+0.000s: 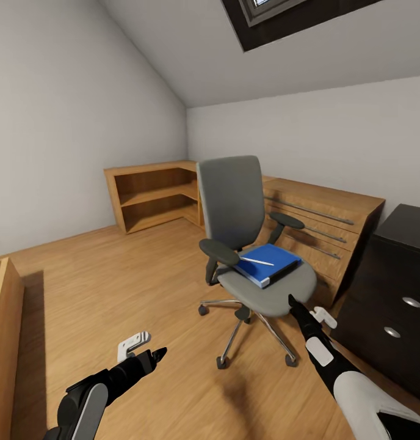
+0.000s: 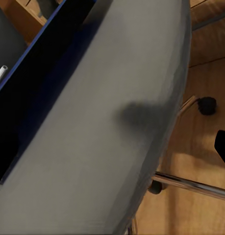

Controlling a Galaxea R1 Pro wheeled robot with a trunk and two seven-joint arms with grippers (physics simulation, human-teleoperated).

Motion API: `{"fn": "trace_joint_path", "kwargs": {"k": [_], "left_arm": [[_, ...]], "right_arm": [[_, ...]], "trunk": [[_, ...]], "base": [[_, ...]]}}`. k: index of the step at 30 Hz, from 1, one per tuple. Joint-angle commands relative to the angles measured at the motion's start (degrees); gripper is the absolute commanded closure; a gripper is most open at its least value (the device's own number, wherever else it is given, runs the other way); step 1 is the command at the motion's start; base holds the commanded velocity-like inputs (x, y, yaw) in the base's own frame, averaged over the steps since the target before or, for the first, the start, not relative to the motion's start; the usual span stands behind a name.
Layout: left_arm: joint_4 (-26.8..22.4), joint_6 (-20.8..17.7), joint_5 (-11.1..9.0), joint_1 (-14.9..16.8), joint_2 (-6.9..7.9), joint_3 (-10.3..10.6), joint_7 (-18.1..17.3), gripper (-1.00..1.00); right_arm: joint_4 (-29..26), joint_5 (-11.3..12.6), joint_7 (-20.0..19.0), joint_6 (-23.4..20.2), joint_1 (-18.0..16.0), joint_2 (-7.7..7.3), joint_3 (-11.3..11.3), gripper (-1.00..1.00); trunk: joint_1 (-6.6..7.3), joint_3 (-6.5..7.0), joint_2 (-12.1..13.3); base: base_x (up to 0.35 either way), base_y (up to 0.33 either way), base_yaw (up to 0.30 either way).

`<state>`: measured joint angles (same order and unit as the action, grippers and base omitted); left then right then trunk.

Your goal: In the bedroom, organize the workspace by keeping the computer under the desk, ensuring the monitor is on the desk, placing the keyboard on the desk next to the monitor, placing the mouse on the desk next to the keyboard, moving the folder from the swivel chair onto the desk next to the mouse, stacking the notebook on top of the folder with the pen on top of the notebook, and positioning the swivel chair next to the desk.

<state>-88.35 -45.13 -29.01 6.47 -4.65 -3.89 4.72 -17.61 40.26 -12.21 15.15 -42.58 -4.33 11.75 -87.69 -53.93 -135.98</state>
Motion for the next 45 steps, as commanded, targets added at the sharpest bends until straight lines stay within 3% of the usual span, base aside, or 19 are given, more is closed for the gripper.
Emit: {"fn": "trace_joint_path", "kwargs": {"k": [1, 12, 28, 45], "left_arm": [[-0.1, -0.3, -0.6, 0.0, -0.07, -0.1, 0.5, -1.00], [-0.1, -0.3, -0.6, 0.0, -0.10, -0.1, 0.5, -1.00], [0.0, -0.3, -0.7, 0.0, -0.10, -0.1, 0.4, -1.00], [0.0, -0.3, -0.7, 0.0, -0.10, -0.1, 0.5, -1.00]], "right_arm": [[0.1, 0.6, -0.5, 0.1, -0.1, 0.01, 0.1, -1.00], [0.1, 0.6, -0.5, 0.1, 0.0, 0.03, 0.1, -1.00], [0.1, 0.6, -0.5, 0.1, 0.0, -0.06, 0.1, -1.00], [0.1, 0.5, -0.5, 0.1, 0.0, -0.18, 0.1, -1.00]], "trunk": [[-0.01, -0.06, 0.0], [-0.01, -0.06, 0.0], [-0.01, -0.06, 0.0], [-0.01, -0.06, 0.0]], "base": [[0.195, 0.000, 0.000], [0.087, 0.000, 0.000], [0.299, 0.075, 0.000], [-0.004, 0.005, 0.000]]}}
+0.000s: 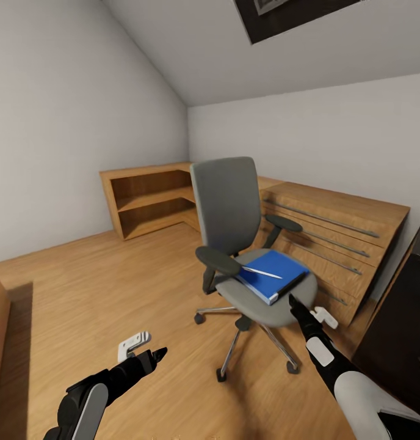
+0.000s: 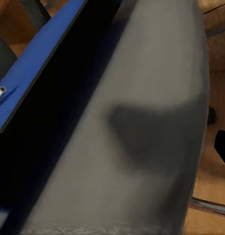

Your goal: In the bedroom, organize the workspace by keeping the computer under the desk, ensuring the monitor is on the desk, placing the keyboard on the desk next to the monitor, placing the mouse on the desk next to the keyboard, moving the folder from the swivel chair onto the desk next to the mouse, stacking the notebook on top of the folder with the pen on top of the notebook, and positioning the swivel chair next to the desk.

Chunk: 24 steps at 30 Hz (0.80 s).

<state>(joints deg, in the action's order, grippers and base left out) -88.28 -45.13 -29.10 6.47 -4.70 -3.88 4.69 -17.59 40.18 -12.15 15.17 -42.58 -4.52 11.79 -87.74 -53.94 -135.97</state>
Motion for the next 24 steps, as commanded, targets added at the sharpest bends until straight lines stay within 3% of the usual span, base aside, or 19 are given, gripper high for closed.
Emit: {"fn": "trace_joint_path", "kwargs": {"k": [1, 19, 24], "left_arm": [[-0.1, -0.3, -0.6, 0.0, -0.04, -0.1, 0.5, -1.00], [-0.1, -0.4, -0.6, 0.0, -0.04, 0.2, 0.5, -1.00], [0.5, -0.4, -0.6, 0.0, -0.04, 2.6, 0.7, -1.00]], "right_arm": [[0.1, 0.6, -0.5, 0.1, 0.0, -0.01, 0.1, -1.00], [0.1, 0.6, -0.3, 0.5, 0.0, -0.02, 0.2, -1.00], [1.4, 0.5, 0.9, 7.9, 0.0, 0.25, -0.1, -1.00]], "trunk": [[0.03, -0.05, 0.0], [0.03, -0.05, 0.0], [0.03, -0.05, 0.0]], "base": [[-0.203, 0.000, 0.000], [-0.316, 0.000, 0.000], [-0.132, 0.000, 0.000]]}}
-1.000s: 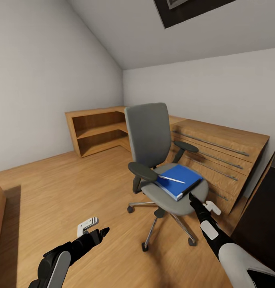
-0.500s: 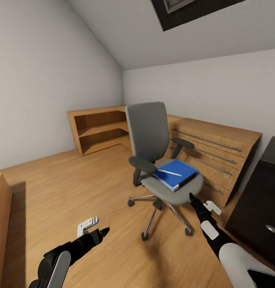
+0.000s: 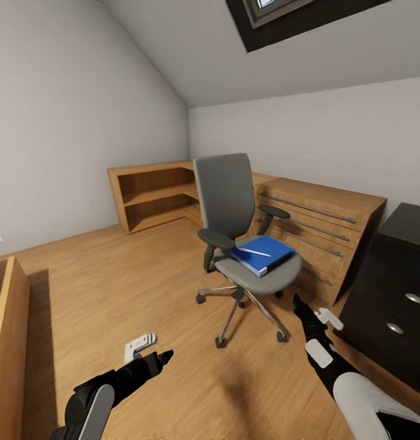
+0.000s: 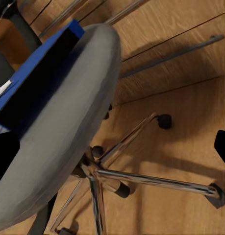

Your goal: In the bedroom, organize the workspace by keeping the computer under the desk, ensuring the monitor is on the desk, placing the keyboard on the desk next to the monitor, placing the mouse on the desk next to the keyboard, moving the folder from the swivel chair onto the desk next to the mouse, stacking the notebook on top of the folder with the pen on top of the notebook, and positioning the swivel chair next to the desk.

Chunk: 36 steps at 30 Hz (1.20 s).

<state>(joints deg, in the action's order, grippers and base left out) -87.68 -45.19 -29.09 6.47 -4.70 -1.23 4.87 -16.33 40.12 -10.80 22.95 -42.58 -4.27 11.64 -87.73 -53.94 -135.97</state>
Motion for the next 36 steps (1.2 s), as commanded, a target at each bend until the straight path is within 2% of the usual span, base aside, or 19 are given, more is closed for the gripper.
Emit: {"fn": "trace_joint_path", "kwargs": {"k": [1, 5, 7, 9, 11, 12, 13, 16, 18, 20, 23, 25, 28, 32, 36], "left_arm": [[0.5, -0.3, -0.4, 0.0, -0.10, 0.6, 0.6, -1.00], [1.9, -0.1, 0.1, 0.0, -0.01, 3.3, 0.7, -1.00], [2.2, 0.2, 0.2, 0.0, -0.02, 4.0, 0.7, -1.00], [2.5, 0.5, 0.3, 0.0, -0.03, 4.5, 0.7, -1.00], [3.7, 1.0, 0.4, 0.0, -0.08, 5.0, 0.7, -1.00], [5.4, 1.7, 1.1, 0.0, -0.17, 5.3, 0.8, -1.00], [6.3, 2.7, 2.8, 0.0, -0.19, 5.3, 0.8, -1.00], [8.5, 6.2, 6.7, 0.0, -0.32, 5.4, 0.9, -1.00], [9.6, 7.9, 8.0, 0.0, -0.35, 5.4, 0.9, -1.00], [12.7, 10.7, 9.7, 0.0, -0.37, 5.4, 0.9, -1.00], [17.4, 12.4, 10.5, 0.0, -0.36, 5.4, 0.9, -1.00], [22.2, 15.0, 11.0, 0.0, -0.31, 5.4, 0.9, -1.00], [28.1, 20.7, 11.6, 0.0, -0.22, 5.4, 0.9, -1.00], [34.4, 26.1, 11.9, 0.0, -0.10, 5.3, 1.0, -1.00], [38.1, 27.8, 12.0, 0.0, 0.04, 5.2, 1.0, -1.00]], "right_arm": [[0.9, 0.6, 0.1, 2.1, 0.0, 0.02, 0.0, -1.00], [2.5, 0.5, 1.4, 6.8, 0.0, 0.06, -0.1, -1.00], [3.3, 0.5, 1.7, 8.3, 0.0, 0.22, -0.1, -1.00], [4.2, 0.5, 1.9, 9.7, 0.0, 0.58, -0.2, -1.00], [6.0, 0.5, 2.2, 11.8, 0.0, 1.60, -0.4, -1.00], [9.5, 0.5, 2.3, 14.3, 0.0, 2.86, -1.2, -1.00], [12.1, 0.5, 2.3, 16.8, 0.0, 3.26, -1.8, -1.00], [15.5, 0.2, 2.3, 21.3, 0.1, 3.67, -2.5, -1.00], [16.2, -0.1, 2.3, 22.7, 0.3, 3.76, -2.7, -1.00], [16.9, -1.5, 2.3, 24.3, 2.2, 4.02, -2.8, -1.00], [17.2, -3.3, 2.3, 26.0, 5.5, 4.41, -2.8, -1.00], [17.3, -4.1, 2.3, 28.5, 7.8, 4.77, -2.8, -1.00], [17.3, -4.4, 2.3, 31.9, 10.8, 5.27, -2.8, -1.00], [17.4, -4.6, 2.3, 34.1, 13.5, 5.47, -2.8, -1.00], [17.4, -4.5, 2.3, 34.8, 15.4, 5.24, -2.8, -1.00]], "trunk": [[0.02, -0.05, 0.0], [0.02, -0.05, 0.0], [0.46, 0.30, 0.8], [0.90, 0.66, 1.6], [1.34, 1.02, 2.4], [1.56, 1.20, 2.8], [1.78, 1.38, 3.2], [2.43, 1.92, 4.4], [2.87, 2.28, 5.2], [3.31, 2.64, 6.0], [3.97, 3.18, 7.2], [4.41, 3.54, 8.0], [5.07, 4.07, 9.2], [5.95, 4.79, 10.8], [6.83, 5.51, 12.4]], "base": [[-0.030, 0.000, 0.000], [-0.014, 0.000, 0.000], [-0.006, 0.000, 0.000], [-0.003, 0.000, 0.000], [-0.002, 0.000, 0.000], [0.000, 0.000, 0.000], [0.000, 0.000, 0.000], [0.000, 0.000, 0.000], [0.000, 0.000, 0.000], [0.000, 0.000, 0.000], [0.000, 0.000, 0.000], [0.000, 0.000, 0.000], [0.000, 0.000, 0.000], [0.000, 0.000, 0.000], [0.000, 0.000, 0.000]]}}
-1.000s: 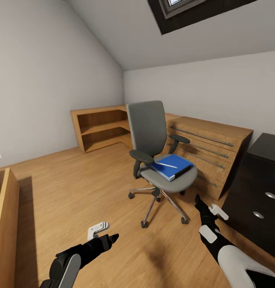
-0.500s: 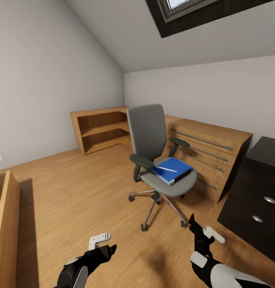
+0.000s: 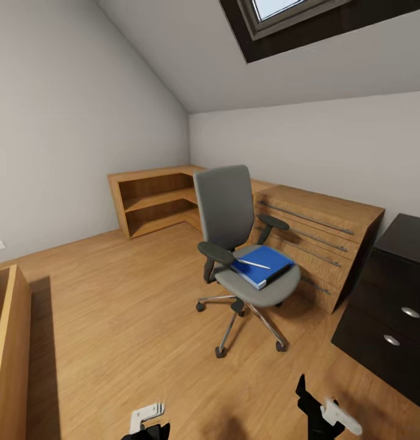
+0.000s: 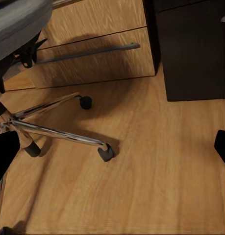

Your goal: In the bedroom, organize the workspace by keeping the computer under the desk, ensuring the monitor is on the desk, placing the keyboard on the desk next to the monitor, placing the mouse on the desk next to the keyboard, moving the folder from the swivel chair onto the desk next to the mouse, stacking the notebook on top of the folder with the pen on top of the notebook, and positioning the swivel chair next to the desk.

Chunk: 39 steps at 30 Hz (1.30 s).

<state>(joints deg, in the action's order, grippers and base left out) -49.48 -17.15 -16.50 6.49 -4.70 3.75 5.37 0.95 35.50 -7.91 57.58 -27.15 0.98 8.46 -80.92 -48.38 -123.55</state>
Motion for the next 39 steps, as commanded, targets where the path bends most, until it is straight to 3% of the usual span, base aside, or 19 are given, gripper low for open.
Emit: {"fn": "trace_joint_path", "kwargs": {"k": [1, 7, 10, 13, 15, 19, 23, 28, 32, 39], "left_arm": [[0.3, -0.1, -0.6, 0.0, 0.05, 0.1, 0.5, -1.00], [2.8, 2.5, -0.6, 0.0, 0.17, -0.1, 0.5, -1.00], [5.3, 6.7, -0.5, 0.0, 0.20, 0.1, 0.4, -1.00], [9.2, 16.0, -0.4, 0.0, 0.08, 0.4, 0.3, -1.00], [11.0, 18.2, -0.2, 0.0, -0.05, 0.6, 0.3, -1.00], [12.8, 19.7, 2.2, 0.0, -0.03, 0.9, 0.5, -1.00], [13.2, 20.0, 3.0, 0.0, 0.05, 0.8, 0.9, -1.00], [13.3, 20.0, 3.0, 0.0, 0.11, 0.7, 1.7, -1.00], [13.3, 19.9, 3.0, 0.0, 0.06, 0.7, 1.8, -1.00], [13.3, 19.8, 3.0, 0.0, 0.12, 0.7, 1.8, -1.00]], "right_arm": [[0.1, 0.1, -0.6, 0.3, 0.2, -0.06, 0.4, -1.00], [0.1, 0.2, -0.5, 0.5, 1.3, -1.23, 0.4, -1.00], [0.2, 0.2, -0.5, 0.3, 1.7, -1.80, 0.4, -1.00], [0.2, 0.1, -0.5, 0.0, 1.9, -2.02, 0.3, -1.00], [0.2, 0.1, -0.5, 0.0, 1.9, -2.03, 0.3, -1.00], [0.2, 0.1, -0.5, 0.0, 1.9, -2.04, 0.3, -1.00], [0.1, 0.2, -0.4, 0.0, 1.9, -2.13, 0.3, -1.00], [0.1, 0.2, -0.4, 0.0, 1.9, -2.15, 0.3, -1.00], [0.2, 0.2, 0.0, -0.2, 1.9, -3.03, 0.3, -1.00], [0.2, 0.1, 0.1, -0.3, 1.9, -2.78, 0.3, -1.00]], "trunk": [[0.24, 0.13, 0.4], [1.55, 1.21, 2.8], [2.21, 1.75, 4.0], [2.87, 2.29, 5.2], [3.31, 2.65, 6.0], [4.19, 3.36, 7.6], [5.07, 4.08, 9.2], [6.17, 4.98, 11.2], [7.04, 5.70, 12.8], [8.58, 6.96, 15.6]], "base": [[0.000, 0.000, 0.000], [0.000, 0.000, 0.000], [0.000, 0.000, 0.000], [0.000, 0.000, 0.000], [0.000, 0.000, 0.000], [0.000, 0.000, 0.000], [0.000, 0.000, 0.000], [0.000, 0.000, 0.000], [0.000, 0.000, -0.128], [0.000, 0.000, -0.061]]}}
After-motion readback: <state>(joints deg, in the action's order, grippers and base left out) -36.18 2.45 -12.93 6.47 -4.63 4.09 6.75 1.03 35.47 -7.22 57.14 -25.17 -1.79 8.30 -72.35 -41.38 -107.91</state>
